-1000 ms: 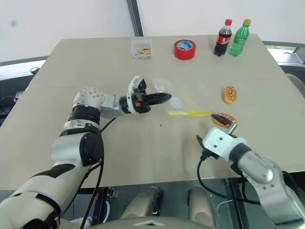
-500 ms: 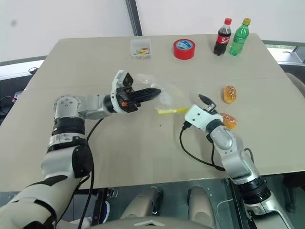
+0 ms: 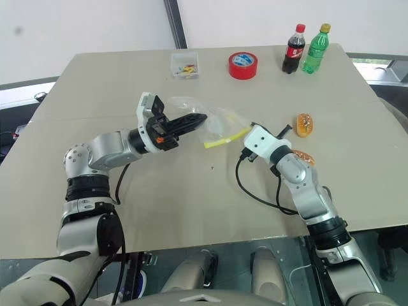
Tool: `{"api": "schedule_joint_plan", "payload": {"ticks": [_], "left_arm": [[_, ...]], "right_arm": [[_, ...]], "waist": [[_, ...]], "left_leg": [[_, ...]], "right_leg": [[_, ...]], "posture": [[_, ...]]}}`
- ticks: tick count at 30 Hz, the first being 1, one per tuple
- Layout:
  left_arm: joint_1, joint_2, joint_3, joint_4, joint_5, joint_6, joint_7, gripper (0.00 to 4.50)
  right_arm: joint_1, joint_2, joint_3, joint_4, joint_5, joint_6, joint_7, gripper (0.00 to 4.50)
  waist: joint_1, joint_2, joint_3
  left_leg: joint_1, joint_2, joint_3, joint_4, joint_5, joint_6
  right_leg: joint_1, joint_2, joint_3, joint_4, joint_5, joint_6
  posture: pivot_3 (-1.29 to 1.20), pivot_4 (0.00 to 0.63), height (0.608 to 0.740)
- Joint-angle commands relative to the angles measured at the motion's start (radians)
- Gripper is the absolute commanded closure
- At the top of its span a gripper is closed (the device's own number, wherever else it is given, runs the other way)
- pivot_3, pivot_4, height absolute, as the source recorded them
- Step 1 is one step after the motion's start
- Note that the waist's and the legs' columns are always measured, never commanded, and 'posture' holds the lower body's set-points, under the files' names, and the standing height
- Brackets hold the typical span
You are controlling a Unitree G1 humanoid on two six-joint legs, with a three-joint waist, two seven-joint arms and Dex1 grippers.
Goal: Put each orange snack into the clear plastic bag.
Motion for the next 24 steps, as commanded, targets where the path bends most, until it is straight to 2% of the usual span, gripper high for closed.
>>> {"api": "schedule_joint_plan", "payload": {"ticks": [1,3,5,6,9,15,24], "left_arm": [[0.023,0.027,-0.018,-0.154,0.112,-0.082,-0.027,3.96],[0.05,0.07,-0.079,-0.276,0.302,-0.153,-0.111,3.18],[0.112,0.252,-0.368,-0.537,0.827,-0.511,-0.299,2.15],[0.144,0.302,-0.455,-0.614,0.994,-0.649,-0.364,1.88],[0.238,0.378,-0.578,-0.747,1.306,-0.934,-0.449,1.88],[0.297,0.374,-0.622,-0.858,1.544,-1.094,-0.511,1.88],[0.244,0.277,-0.673,-0.821,1.687,-0.953,-0.543,1.88]], "right_arm": [[-0.092,-0.026,-0.054,0.057,0.022,-0.034,0.013,4.5],[-0.148,-0.046,-0.06,0.118,0.018,-0.042,0.021,4.5],[-0.235,-0.071,-0.046,0.204,-0.003,-0.033,0.043,4.5],[-0.264,-0.074,-0.042,0.234,-0.006,-0.02,0.052,4.5],[-0.337,-0.084,-0.011,0.31,-0.034,-0.001,0.083,4.5],[-0.412,-0.06,0.031,0.383,-0.066,0.042,0.121,4.5],[-0.457,-0.011,0.058,0.354,-0.102,0.145,0.148,4.5]], "waist": [[-0.002,0.0,0.0],[-0.005,0.0,0.0],[-0.007,0.0,0.0],[-0.01,0.001,0.0],[-0.002,0.003,0.0],[0.001,0.003,0.0],[-0.003,0.003,0.0]], "left_leg": [[0.0,0.0,0.0,0.0,0.0,0.0],[0.0,0.0,0.001,0.0,0.0,0.0],[0.0,0.001,0.002,-0.001,0.0,0.0],[0.0,0.002,0.004,-0.002,0.0,0.0],[0.003,0.003,0.01,-0.008,0.0,0.0],[-0.003,0.003,0.009,-0.007,0.0,0.0],[-0.003,0.003,0.01,-0.007,0.0,0.0]], "right_leg": [[0.0,0.0,0.0,0.0,0.0,0.0],[0.0,0.0,0.0,0.0,0.0,0.0],[-0.001,0.001,0.001,0.0,0.0,0.0],[-0.001,0.001,0.002,-0.001,0.001,-0.001],[-0.001,0.003,0.007,-0.004,0.002,-0.003],[-0.007,0.002,0.007,-0.004,0.002,-0.003],[-0.008,0.004,0.008,-0.002,0.002,-0.002]], "posture": [[0.0,0.15,0.74],[0.0,0.15,0.74],[0.0,0.15,0.74],[0.0,0.15,0.74],[0.0,0.15,0.74],[0.0,0.15,0.74],[0.0,0.15,0.74]]}}
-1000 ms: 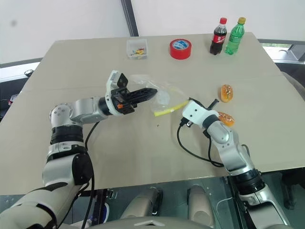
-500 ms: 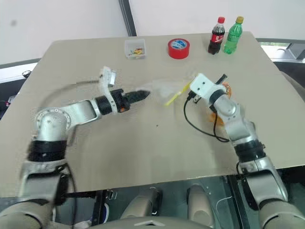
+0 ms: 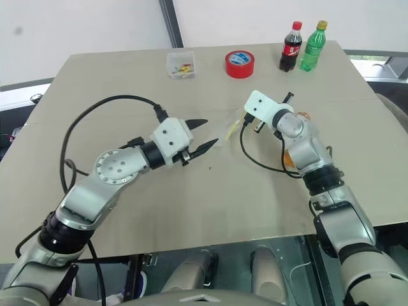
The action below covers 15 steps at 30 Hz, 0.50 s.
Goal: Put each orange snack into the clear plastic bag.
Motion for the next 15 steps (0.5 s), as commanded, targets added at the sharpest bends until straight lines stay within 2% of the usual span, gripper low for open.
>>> {"api": "schedule_joint_plan", "payload": {"ticks": [1,6,14,15], "left_arm": [[-0.032,-0.034,0.008,-0.01,0.039,0.057,-0.005,1.88],[-0.058,-0.081,0.001,-0.003,0.091,0.139,-0.003,1.88],[-0.099,-0.162,-0.018,0.119,0.15,0.113,-0.02,1.88],[-0.102,-0.17,-0.018,0.13,0.158,0.111,-0.024,2.11]], "right_arm": [[-0.039,0.009,0.007,-0.052,-0.013,0.018,0.01,4.5],[-0.043,0.021,0.01,-0.077,-0.018,0.039,0.025,4.5],[-0.037,0.029,0.013,-0.116,-0.019,0.07,0.028,4.5],[-0.035,0.031,0.013,-0.12,-0.02,0.075,0.027,4.5]], "waist": [[0.0,0.0,0.0],[-0.001,0.0,0.0],[0.0,0.0,0.0],[-0.001,0.0,0.0]], "left_leg": [[0.0,0.0,0.0,0.0,0.0,0.0],[0.0,0.0,0.0,0.0,0.0,0.0],[0.0,0.0,0.0,0.001,0.0,0.0],[0.0,0.0,-0.001,0.001,0.0,0.0]], "right_leg": [[0.0,0.0,0.0,0.0,0.0,0.0],[0.0,0.0,0.0,0.0,0.0,0.0],[0.0,0.0,0.0,0.001,0.0,0.0],[0.0,0.0,0.0,0.001,0.0,0.0]], "posture": [[0.0,0.15,0.74],[0.0,0.15,0.74],[0.0,0.15,0.74],[0.0,0.15,0.74]]}}
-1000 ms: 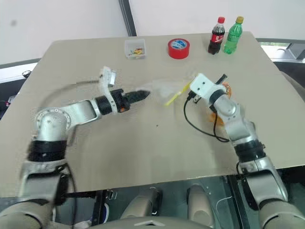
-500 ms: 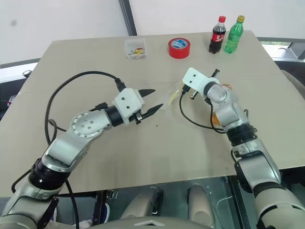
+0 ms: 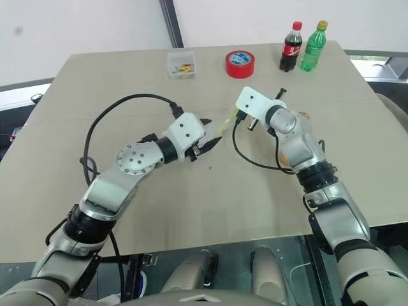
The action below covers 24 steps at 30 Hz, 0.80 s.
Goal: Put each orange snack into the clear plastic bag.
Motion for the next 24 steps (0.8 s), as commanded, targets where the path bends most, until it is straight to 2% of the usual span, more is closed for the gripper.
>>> {"api": "schedule_joint_plan", "payload": {"ticks": [1,2,6,11,13,16,17,18,20,24], "left_arm": [[-0.024,-0.021,-0.006,0.02,0.034,-0.033,-0.01,2.37],[-0.026,-0.024,-0.006,0.027,0.04,-0.044,-0.016,2.64],[-0.028,-0.03,0.002,0.046,0.063,-0.077,-0.032,4.41],[-0.03,0.007,0.05,0.119,0.104,-0.206,-0.034,4.47],[-0.021,0.024,0.077,0.182,0.089,-0.377,-0.066,4.47],[-0.013,0.038,0.108,0.273,0.086,-0.542,-0.083,4.47],[-0.013,0.036,0.12,0.304,0.083,-0.588,-0.08,4.5],[-0.013,0.036,0.126,0.331,0.091,-0.632,-0.075,4.5],[-0.013,0.045,0.13,0.396,0.111,-0.746,-0.078,4.5],[-0.01,0.051,0.141,0.49,0.136,-0.857,-0.073,4.5]], "right_arm": [[-0.017,0.0,-0.008,-0.062,-0.008,0.015,-0.004,4.5],[-0.015,0.001,-0.009,-0.068,-0.009,0.019,-0.004,4.5],[-0.006,0.002,-0.01,-0.086,-0.013,0.036,-0.007,4.5],[0.049,-0.021,-0.022,-0.155,-0.03,0.071,-0.019,4.5],[0.096,-0.045,-0.026,-0.213,-0.031,0.095,0.001,4.5],[0.164,-0.058,-0.047,-0.306,-0.001,0.137,0.031,4.5],[0.188,-0.054,-0.062,-0.339,0.012,0.148,0.028,3.92],[0.207,-0.048,-0.076,-0.368,0.026,0.162,0.025,3.68],[0.262,-0.028,-0.119,-0.46,0.077,0.237,0.043,2.72],[0.339,-0.016,-0.19,-0.634,0.177,0.382,0.099,2.72]], "waist": [[-0.001,0.0,0.0],[-0.001,0.0,0.0],[-0.001,0.0,0.0],[-0.001,0.0,0.0],[0.001,0.0,0.0],[0.002,0.0,0.0],[0.002,0.0,0.0],[0.001,0.0,0.0],[0.002,0.0,0.0],[0.002,0.0,0.0]], "left_leg": [[0.0,0.0,0.0,0.0,0.0,0.0],[0.0,0.0,0.0,0.0,0.0,0.0],[0.0,0.0,0.0,0.0,0.0,0.0],[0.0,0.0,0.0,0.0,0.0,0.0],[0.0,0.0,0.0,0.0,0.0,0.0],[-0.001,0.0,-0.001,0.0,0.0,0.0],[-0.001,0.0,-0.001,0.0,0.0,0.0],[-0.001,0.0,-0.001,0.0,0.0,0.0],[-0.001,0.0,-0.001,0.0,0.0,0.0],[-0.001,0.0,-0.001,0.0,0.0,0.0]], "right_leg": [[0.0,0.0,0.0,0.0,0.0,0.0],[0.0,0.0,0.0,0.0,0.0,0.0],[0.0,0.0,0.0,0.0,0.0,0.0],[0.0,0.0,0.0,0.0,0.0,0.0],[0.0,0.0,0.0,0.0,0.0,0.0],[0.0,0.0,-0.001,0.0,0.0,0.0],[0.0,-0.001,-0.001,0.0,0.0,0.0],[0.0,-0.001,-0.001,0.0,0.0,0.0],[-0.001,-0.001,-0.001,0.0,0.0,0.0],[0.0,-0.001,-0.001,0.0,0.0,0.0]], "posture": [[0.0,0.15,0.74],[0.0,0.15,0.74],[0.0,0.15,0.74],[0.0,0.15,0.74],[0.0,0.15,0.74],[0.0,0.15,0.74],[0.0,0.15,0.74],[0.0,0.15,0.74],[0.0,0.15,0.74],[0.0,0.15,0.74]]}}
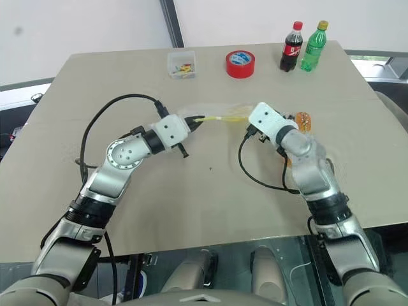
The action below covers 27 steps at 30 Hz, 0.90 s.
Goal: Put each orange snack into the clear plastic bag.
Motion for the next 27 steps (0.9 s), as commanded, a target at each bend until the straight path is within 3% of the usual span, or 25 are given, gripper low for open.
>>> {"api": "schedule_joint_plan", "payload": {"ticks": [1,4,6,7,17,27], "left_arm": [[-0.001,0.012,0.037,0.05,0.013,-0.11,0.0,4.5],[0.001,0.009,0.05,0.078,0.009,-0.139,0.0,4.5],[0.002,0.011,0.053,0.089,0.011,-0.161,-0.009,4.5],[0.005,0.008,0.058,0.089,0.006,-0.157,-0.01,4.5],[0.033,0.008,0.083,0.025,-0.005,-0.124,-0.025,4.5],[0.081,0.015,0.107,-0.071,-0.021,-0.077,-0.056,4.5]], "right_arm": [[0.035,0.017,-0.091,-0.176,0.102,0.131,0.039,2.72],[0.057,0.078,-0.154,-0.254,0.216,0.253,0.051,3.51],[0.062,0.118,-0.171,-0.291,0.283,0.323,0.053,4.39],[0.058,0.152,-0.172,-0.304,0.321,0.359,0.049,4.46],[0.01,0.347,-0.145,-0.233,0.457,0.417,-0.079,4.46],[-0.031,0.413,-0.169,-0.1,0.527,0.346,-0.142,4.46]], "waist": [[0.0,0.0,0.0],[-0.001,0.0,0.0],[-0.002,0.0,0.0],[-0.002,0.0,0.0],[-0.003,0.0,0.0],[-0.006,0.001,0.0]], "left_leg": [[0.0,0.0,0.0,0.0,0.0,0.0],[0.0,0.0,0.0,0.001,0.0,0.0],[0.0,0.0,0.0,0.001,0.0,0.0],[0.0,0.0,0.0,0.001,0.0,0.0],[0.0,0.0,-0.001,0.001,0.0,0.0],[0.0,0.0,-0.001,0.001,0.0,0.0]], "right_leg": [[0.0,0.0,0.0,0.0,0.0,0.0],[0.0,0.0,0.0,0.001,0.0,0.0],[0.0,0.0,0.0,0.001,0.0,0.0],[0.0,0.0,0.0,0.001,0.0,0.0],[0.0,0.0,0.0,0.002,0.0,0.0],[-0.001,0.0,0.0,0.003,0.0,0.0]], "posture": [[0.0,0.15,0.74],[0.0,0.15,0.74],[0.0,0.15,0.74],[0.0,0.15,0.74],[0.0,0.15,0.74],[0.0,0.15,0.74]]}}
